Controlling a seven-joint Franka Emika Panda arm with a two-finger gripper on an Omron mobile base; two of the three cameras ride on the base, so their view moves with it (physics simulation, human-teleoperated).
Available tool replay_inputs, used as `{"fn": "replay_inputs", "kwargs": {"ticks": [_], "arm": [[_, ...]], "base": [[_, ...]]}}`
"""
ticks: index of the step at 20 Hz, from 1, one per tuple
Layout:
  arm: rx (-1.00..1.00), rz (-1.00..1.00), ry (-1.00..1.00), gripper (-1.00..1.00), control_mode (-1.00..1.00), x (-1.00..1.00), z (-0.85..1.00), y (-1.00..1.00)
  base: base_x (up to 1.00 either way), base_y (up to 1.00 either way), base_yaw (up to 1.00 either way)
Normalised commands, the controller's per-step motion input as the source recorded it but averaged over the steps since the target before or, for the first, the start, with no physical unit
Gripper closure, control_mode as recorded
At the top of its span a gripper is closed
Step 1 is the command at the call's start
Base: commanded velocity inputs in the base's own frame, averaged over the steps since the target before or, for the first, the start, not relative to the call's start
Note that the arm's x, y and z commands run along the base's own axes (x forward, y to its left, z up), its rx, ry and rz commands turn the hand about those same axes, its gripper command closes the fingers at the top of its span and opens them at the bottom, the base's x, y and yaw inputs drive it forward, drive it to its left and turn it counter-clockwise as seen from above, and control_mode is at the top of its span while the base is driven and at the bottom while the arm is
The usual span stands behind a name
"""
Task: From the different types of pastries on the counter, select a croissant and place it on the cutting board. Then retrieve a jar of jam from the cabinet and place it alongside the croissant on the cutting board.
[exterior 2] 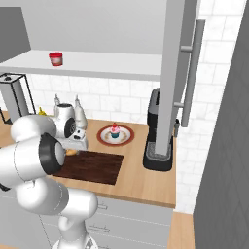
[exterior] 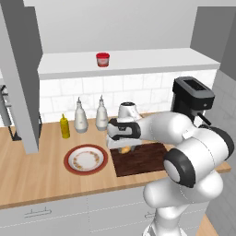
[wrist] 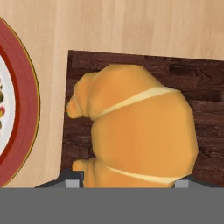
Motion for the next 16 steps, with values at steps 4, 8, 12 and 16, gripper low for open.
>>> {"fn": "replay_inputs", "kwargs": {"ticks": [4,8,12,16], "arm": [[-0.11,0.05,-0.01,1.00,-1.00,0.00,0.00,-0.06],[-0.03,0.04,0.00,1.00,-1.00,0.00,0.00,-0.34],[0.00,0.01,0.01,1.00,-1.00,0.00,0.00,-0.27],[0.07,-0.04,0.22,1.00,-1.00,-0.01,-0.02,0.00]], "base": [[0.00,0.00,0.00],[0.00,0.00,0.00],[0.00,0.00,0.00],[0.00,0.00,0.00]]}}
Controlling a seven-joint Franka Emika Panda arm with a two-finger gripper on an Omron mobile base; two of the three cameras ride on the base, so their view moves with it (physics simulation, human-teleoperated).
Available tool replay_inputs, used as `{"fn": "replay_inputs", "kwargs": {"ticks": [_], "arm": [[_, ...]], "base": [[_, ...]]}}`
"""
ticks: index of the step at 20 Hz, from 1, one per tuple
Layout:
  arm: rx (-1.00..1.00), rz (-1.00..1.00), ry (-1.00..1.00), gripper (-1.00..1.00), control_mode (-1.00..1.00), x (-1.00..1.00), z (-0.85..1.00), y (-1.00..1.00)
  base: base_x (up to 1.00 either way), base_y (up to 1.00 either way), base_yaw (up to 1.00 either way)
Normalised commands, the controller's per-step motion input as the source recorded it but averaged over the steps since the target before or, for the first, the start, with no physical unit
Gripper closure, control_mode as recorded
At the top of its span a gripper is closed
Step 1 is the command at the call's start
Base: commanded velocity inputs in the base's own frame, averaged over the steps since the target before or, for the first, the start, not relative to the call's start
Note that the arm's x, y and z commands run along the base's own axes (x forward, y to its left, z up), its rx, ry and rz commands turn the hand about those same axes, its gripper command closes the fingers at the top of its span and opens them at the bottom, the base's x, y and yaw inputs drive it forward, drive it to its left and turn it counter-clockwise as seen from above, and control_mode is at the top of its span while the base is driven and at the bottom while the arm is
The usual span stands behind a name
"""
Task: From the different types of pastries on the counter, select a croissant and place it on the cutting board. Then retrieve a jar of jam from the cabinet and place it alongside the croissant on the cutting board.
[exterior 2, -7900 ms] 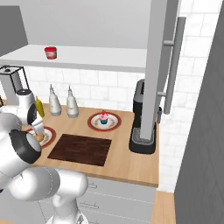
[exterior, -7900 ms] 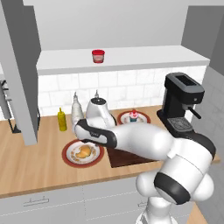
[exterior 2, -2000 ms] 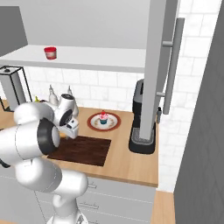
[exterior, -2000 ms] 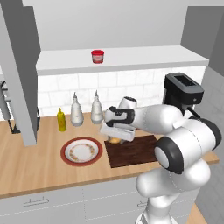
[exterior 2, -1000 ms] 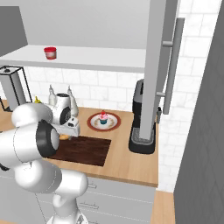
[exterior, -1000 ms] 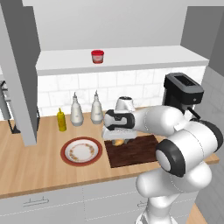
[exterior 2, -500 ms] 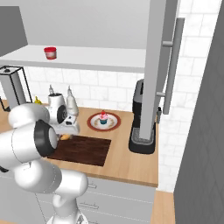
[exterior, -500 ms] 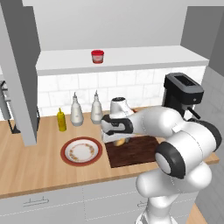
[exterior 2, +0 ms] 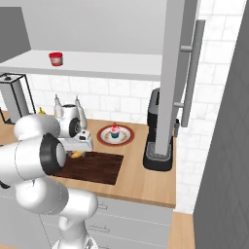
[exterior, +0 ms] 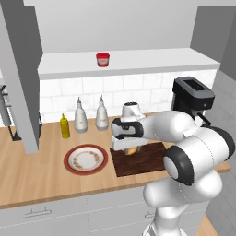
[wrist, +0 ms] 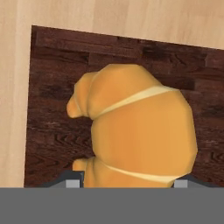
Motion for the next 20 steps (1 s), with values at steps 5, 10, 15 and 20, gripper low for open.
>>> {"fn": "replay_inputs", "kwargs": {"ticks": [5,10,15,20], "arm": [[0.06,-0.04,0.10,1.00,-1.00,-0.04,-0.12,0.00],[0.00,-0.01,0.00,1.00,-1.00,-0.01,-0.15,0.00],[0.00,0.00,-0.03,1.00,-1.00,-0.04,-0.17,0.00],[0.00,0.00,-0.01,1.00,-1.00,-0.08,-0.21,0.00]], "base": [[0.00,0.00,0.00],[0.00,0.00,0.00],[0.00,0.00,0.00],[0.00,0.00,0.00]]}}
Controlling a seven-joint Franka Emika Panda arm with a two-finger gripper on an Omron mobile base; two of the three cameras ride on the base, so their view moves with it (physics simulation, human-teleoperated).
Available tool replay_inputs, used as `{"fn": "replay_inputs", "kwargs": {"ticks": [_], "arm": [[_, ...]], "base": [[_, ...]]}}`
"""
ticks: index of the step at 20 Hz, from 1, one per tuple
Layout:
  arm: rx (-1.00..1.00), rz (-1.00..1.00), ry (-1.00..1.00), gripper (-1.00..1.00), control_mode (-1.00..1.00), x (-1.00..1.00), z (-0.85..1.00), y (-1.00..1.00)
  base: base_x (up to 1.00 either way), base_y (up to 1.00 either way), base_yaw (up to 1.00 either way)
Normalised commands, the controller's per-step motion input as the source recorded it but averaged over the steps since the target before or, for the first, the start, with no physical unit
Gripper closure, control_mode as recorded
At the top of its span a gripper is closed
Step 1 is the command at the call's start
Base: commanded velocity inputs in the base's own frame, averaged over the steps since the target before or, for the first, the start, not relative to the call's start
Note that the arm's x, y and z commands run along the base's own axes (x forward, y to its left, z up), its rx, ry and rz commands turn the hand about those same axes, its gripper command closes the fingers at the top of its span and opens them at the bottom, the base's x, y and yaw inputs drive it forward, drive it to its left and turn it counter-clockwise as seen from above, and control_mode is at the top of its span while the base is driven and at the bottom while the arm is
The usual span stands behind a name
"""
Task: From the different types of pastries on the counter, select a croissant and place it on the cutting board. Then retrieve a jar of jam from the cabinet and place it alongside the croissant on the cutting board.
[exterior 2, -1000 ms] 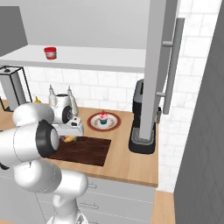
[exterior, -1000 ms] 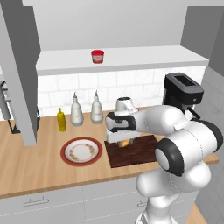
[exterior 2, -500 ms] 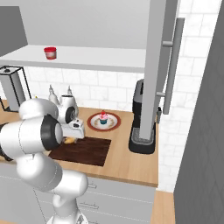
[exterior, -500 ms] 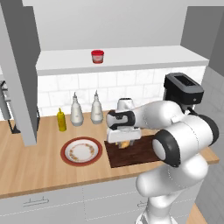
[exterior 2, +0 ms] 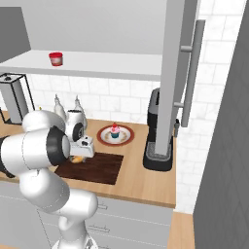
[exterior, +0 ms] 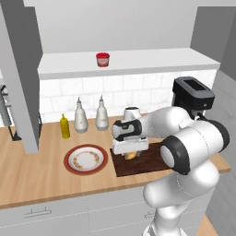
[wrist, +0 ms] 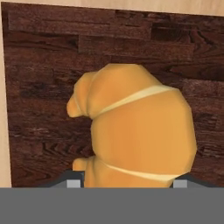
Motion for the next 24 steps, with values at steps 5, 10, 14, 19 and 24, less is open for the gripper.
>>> {"fn": "replay_inputs", "kwargs": {"ticks": [5,10,14,19,24], "arm": [[0.00,0.00,0.00,1.00,-1.00,-0.02,-0.25,0.00],[0.00,0.00,0.00,-1.00,-1.00,-0.01,-0.30,0.00],[0.00,-0.01,0.00,-1.00,-1.00,0.00,-0.22,0.02],[0.00,0.00,-0.04,-1.00,-1.00,0.00,0.00,0.07],[0.00,0.00,0.00,-1.00,-1.00,0.00,0.09,0.02]], "base": [[0.00,0.00,0.00],[0.00,0.00,0.00],[0.00,0.00,0.00],[0.00,0.00,0.00],[0.00,0.00,0.00]]}}
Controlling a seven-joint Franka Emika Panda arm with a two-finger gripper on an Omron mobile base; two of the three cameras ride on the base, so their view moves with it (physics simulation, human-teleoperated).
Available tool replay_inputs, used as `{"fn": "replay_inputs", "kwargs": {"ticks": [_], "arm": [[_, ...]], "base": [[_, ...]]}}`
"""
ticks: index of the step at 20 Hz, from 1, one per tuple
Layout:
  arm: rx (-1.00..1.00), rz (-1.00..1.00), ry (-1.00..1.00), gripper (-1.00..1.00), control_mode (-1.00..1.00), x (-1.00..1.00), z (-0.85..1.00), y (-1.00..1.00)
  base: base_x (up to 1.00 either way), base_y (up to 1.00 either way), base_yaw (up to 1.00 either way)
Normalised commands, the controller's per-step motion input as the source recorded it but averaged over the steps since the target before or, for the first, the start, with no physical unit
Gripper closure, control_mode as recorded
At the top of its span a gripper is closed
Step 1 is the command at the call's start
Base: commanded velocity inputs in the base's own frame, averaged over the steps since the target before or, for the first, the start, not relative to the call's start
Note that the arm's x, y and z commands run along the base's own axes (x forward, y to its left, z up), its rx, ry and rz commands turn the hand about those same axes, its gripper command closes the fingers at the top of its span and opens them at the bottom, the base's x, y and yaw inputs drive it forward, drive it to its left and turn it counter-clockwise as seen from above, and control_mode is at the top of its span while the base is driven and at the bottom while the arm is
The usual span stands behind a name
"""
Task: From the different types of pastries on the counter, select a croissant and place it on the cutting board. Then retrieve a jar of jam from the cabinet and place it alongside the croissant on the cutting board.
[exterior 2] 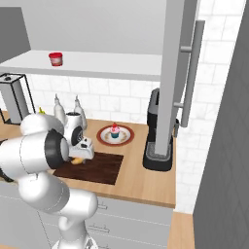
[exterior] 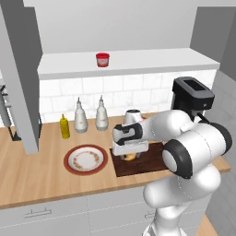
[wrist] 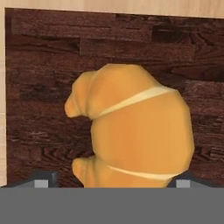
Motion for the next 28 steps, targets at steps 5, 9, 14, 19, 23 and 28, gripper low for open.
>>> {"fn": "replay_inputs", "kwargs": {"ticks": [5,9,14,19,23,28], "arm": [[0.06,0.00,0.00,-1.00,-1.00,0.00,0.77,0.00],[0.08,0.00,0.00,-1.00,-1.00,0.00,0.61,0.00],[0.07,0.00,-0.02,-1.00,-1.00,-0.04,0.52,0.01],[0.05,-0.01,0.00,-1.00,-1.00,0.00,0.03,0.03],[0.04,-0.02,-0.01,-1.00,-1.00,0.00,0.39,0.09],[0.00,0.00,-0.11,-1.00,-1.00,0.00,0.83,0.11]], "base": [[0.00,0.00,0.00],[0.00,0.00,0.00],[0.00,0.00,0.00],[0.00,0.00,0.00],[0.00,0.00,0.00],[0.00,0.00,0.00]]}}
